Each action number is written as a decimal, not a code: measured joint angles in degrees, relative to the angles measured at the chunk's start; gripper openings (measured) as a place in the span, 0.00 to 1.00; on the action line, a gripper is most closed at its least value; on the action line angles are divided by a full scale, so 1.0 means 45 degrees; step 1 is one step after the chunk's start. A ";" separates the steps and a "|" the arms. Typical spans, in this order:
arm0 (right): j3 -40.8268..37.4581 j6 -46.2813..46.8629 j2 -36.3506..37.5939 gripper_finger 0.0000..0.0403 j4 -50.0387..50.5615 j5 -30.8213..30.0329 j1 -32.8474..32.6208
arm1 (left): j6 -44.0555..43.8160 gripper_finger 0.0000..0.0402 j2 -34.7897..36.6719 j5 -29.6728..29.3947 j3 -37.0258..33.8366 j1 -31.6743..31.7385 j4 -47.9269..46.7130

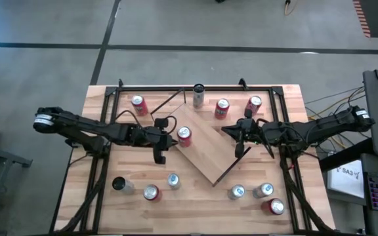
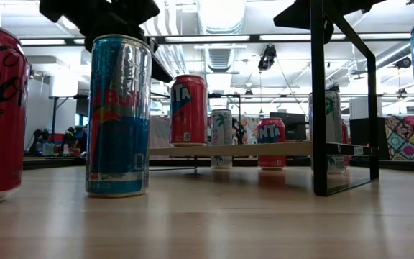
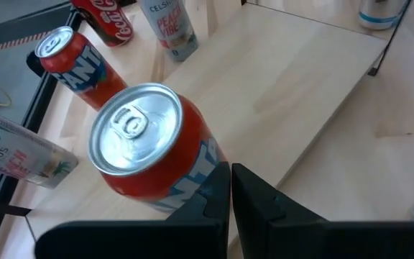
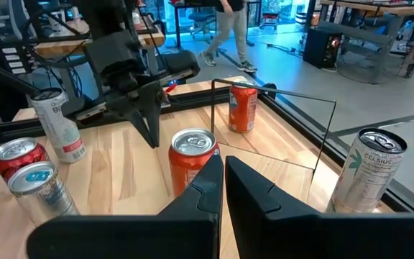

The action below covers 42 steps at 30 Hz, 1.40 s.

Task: Place canned beverage on shelf
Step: Put the bottom orange soda can on the shelf

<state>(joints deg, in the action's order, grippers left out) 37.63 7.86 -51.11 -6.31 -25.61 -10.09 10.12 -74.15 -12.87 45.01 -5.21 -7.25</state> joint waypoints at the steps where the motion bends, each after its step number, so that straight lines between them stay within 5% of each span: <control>1: 0.0000 0.0001 0.0000 0.02 0.0001 -0.0005 0.0000 | 0.0006 0.00 -0.0003 -0.0002 -0.0104 0.0033 0.0133; 42: 0.0000 -0.0238 0.0000 0.02 0.0005 -0.0014 0.0000 | 0.0449 0.00 -0.0792 -0.0042 -0.0204 0.0802 0.1624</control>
<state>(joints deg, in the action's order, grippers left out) 37.63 6.79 -51.11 -6.28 -25.67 -10.09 12.14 -77.71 -13.06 44.10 -1.61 0.05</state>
